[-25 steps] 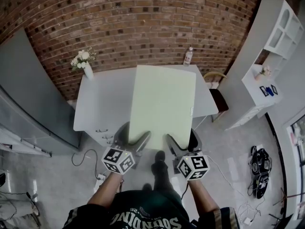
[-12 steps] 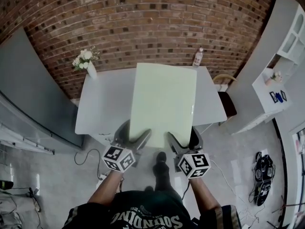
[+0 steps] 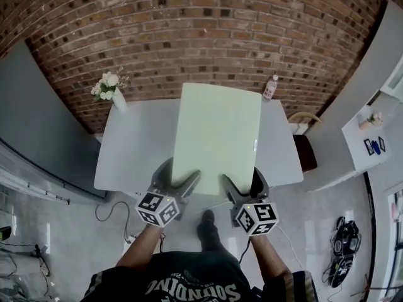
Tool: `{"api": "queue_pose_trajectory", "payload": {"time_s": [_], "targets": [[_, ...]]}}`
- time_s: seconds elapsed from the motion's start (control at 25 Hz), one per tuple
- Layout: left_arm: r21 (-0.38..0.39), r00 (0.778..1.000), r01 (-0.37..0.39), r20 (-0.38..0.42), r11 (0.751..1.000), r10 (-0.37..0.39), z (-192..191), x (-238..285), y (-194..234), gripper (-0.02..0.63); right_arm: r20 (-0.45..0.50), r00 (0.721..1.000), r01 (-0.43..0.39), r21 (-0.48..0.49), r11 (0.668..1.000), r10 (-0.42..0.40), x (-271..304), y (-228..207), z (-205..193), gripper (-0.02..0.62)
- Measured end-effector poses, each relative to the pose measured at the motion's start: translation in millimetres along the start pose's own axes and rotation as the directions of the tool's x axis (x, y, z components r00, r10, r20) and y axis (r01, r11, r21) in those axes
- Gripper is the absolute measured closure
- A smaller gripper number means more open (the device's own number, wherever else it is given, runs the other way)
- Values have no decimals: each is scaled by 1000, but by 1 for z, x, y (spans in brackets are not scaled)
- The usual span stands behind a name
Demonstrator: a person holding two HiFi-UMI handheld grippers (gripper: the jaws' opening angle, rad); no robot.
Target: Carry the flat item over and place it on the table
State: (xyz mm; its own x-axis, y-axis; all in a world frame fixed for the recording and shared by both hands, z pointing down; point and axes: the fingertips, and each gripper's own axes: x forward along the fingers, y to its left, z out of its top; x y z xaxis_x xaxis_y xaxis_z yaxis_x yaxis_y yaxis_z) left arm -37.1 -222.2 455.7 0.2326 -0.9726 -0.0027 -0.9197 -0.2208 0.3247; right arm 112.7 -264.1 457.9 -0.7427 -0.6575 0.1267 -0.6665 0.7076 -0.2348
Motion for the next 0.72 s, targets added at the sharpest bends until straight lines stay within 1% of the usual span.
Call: {"api": "queue_pose_trajectory", "payload": {"time_s": [0.32, 0.52, 0.72], "targets": [[3, 999, -51, 17, 999, 51, 23, 69, 38, 186, -14, 999, -53, -8, 999, 53, 76, -40, 30, 161], [8, 995, -95, 33, 995, 95, 39, 100, 65, 186, -24, 994, -103, -22, 994, 102, 124, -52, 45, 163], [7, 989, -146, 38, 989, 145, 43, 117, 91, 186, -44, 988, -151, -17, 988, 150, 162, -59, 47, 163]]}}
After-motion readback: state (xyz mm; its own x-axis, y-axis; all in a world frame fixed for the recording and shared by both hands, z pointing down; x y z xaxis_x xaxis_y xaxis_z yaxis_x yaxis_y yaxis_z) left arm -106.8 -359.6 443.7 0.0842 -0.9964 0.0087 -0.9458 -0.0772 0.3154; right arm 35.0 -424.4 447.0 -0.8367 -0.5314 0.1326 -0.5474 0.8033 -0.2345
